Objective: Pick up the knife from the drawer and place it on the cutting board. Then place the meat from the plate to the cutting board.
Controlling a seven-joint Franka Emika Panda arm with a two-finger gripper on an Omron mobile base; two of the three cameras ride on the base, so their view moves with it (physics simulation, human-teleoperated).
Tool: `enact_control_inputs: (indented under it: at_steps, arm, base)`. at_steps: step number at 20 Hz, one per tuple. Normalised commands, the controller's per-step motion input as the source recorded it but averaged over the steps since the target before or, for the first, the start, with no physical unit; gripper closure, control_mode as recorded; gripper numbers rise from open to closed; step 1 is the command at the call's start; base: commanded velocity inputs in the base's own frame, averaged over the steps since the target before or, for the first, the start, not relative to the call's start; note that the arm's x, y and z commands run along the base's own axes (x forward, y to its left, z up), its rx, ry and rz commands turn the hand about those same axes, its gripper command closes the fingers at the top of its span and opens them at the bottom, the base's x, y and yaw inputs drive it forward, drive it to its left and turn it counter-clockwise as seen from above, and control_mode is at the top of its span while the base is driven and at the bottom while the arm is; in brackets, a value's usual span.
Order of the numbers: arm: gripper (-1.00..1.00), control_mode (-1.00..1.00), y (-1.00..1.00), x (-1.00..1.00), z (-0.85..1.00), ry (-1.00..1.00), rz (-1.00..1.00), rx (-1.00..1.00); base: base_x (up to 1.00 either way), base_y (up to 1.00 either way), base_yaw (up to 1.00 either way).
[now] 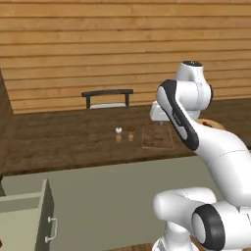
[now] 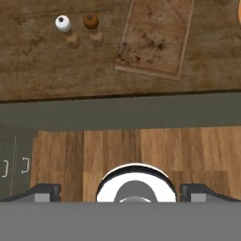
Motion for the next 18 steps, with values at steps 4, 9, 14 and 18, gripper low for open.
enact_control_inputs:
  at_steps: [4, 9, 14, 18]
  arm:
    - [-1.00, 1.00, 0.00, 0.00, 0.00, 0.00, 0.00, 0.00]
    - [-1.00, 1.00, 0.00, 0.00, 0.00, 0.00, 0.00, 0.00]
    - [-1.00, 1.00, 0.00, 0.00, 0.00, 0.00, 0.00, 0.00]
    - [-1.00, 1.00, 0.00, 0.00, 0.00, 0.00, 0.00, 0.00]
  base:
    - [0.25, -0.81, 0.10]
    - [0.08, -0.39, 0.27]
    - [0.26, -0.14, 0.38]
    - [0.17, -0.45, 0.43]
